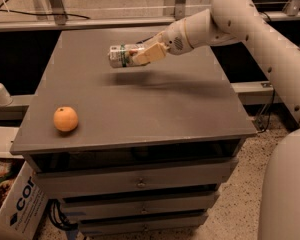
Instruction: Move 7up can near orange
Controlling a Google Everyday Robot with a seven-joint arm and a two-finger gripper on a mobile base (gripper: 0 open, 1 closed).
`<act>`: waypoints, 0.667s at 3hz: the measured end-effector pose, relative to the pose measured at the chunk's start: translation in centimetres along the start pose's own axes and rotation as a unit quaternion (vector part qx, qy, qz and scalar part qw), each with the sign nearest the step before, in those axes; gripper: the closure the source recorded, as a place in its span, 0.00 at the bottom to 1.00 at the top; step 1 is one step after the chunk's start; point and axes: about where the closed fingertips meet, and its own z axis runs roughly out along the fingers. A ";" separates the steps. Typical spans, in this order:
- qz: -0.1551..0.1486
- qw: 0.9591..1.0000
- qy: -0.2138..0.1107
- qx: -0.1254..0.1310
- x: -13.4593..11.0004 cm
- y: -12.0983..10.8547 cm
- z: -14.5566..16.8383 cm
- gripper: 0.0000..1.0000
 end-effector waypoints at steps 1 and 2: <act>0.001 1.000 0.000 -0.005 0.3 0.7 0.3 1.00; 0.004 1.000 -0.009 -0.012 0.7 2.6 -0.5 1.00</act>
Offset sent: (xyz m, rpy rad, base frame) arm -0.0553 -0.0108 -0.0038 0.0470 0.0224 0.0190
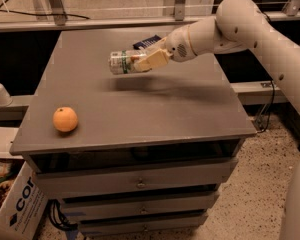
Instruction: Move 7up can near orange
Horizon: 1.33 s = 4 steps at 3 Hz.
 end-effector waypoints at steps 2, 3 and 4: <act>0.009 1.000 -0.012 -0.011 1.6 4.0 -1.7 1.00; 0.013 0.999 -0.013 -0.033 2.3 6.7 -1.1 1.00; 0.016 0.998 -0.005 -0.065 3.1 9.3 0.0 1.00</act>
Offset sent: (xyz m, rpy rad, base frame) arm -0.0733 -0.0160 -0.0100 0.0528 0.0301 0.0099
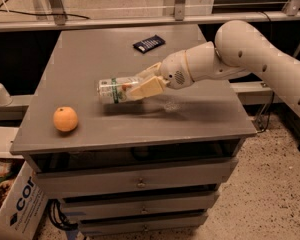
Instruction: Move 7up can near orange
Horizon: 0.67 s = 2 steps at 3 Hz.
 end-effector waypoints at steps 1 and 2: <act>-0.008 0.999 0.009 -0.031 0.1 2.5 1.1 1.00; -0.022 0.998 0.019 -0.054 -0.1 4.6 1.9 1.00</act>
Offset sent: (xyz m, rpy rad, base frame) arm -0.0637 0.0389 -0.0005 -0.0423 0.0119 0.1796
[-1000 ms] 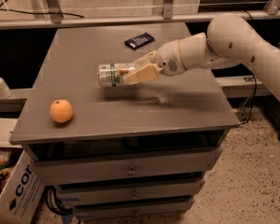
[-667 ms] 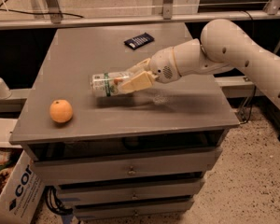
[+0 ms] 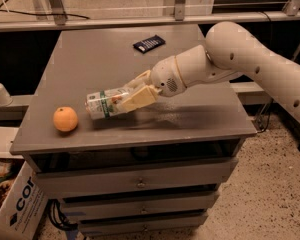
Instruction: Move 7up can near orange
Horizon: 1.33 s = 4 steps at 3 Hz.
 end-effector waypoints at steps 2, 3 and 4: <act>-0.009 0.999 0.008 -0.040 -0.3 3.0 1.4 1.00; -0.002 0.998 0.011 -0.057 0.0 3.5 2.0 1.00; 0.010 0.998 0.008 -0.067 0.3 3.7 2.3 1.00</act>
Offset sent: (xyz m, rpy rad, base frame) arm -0.0381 0.0197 -0.0044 -0.0064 0.0479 0.1051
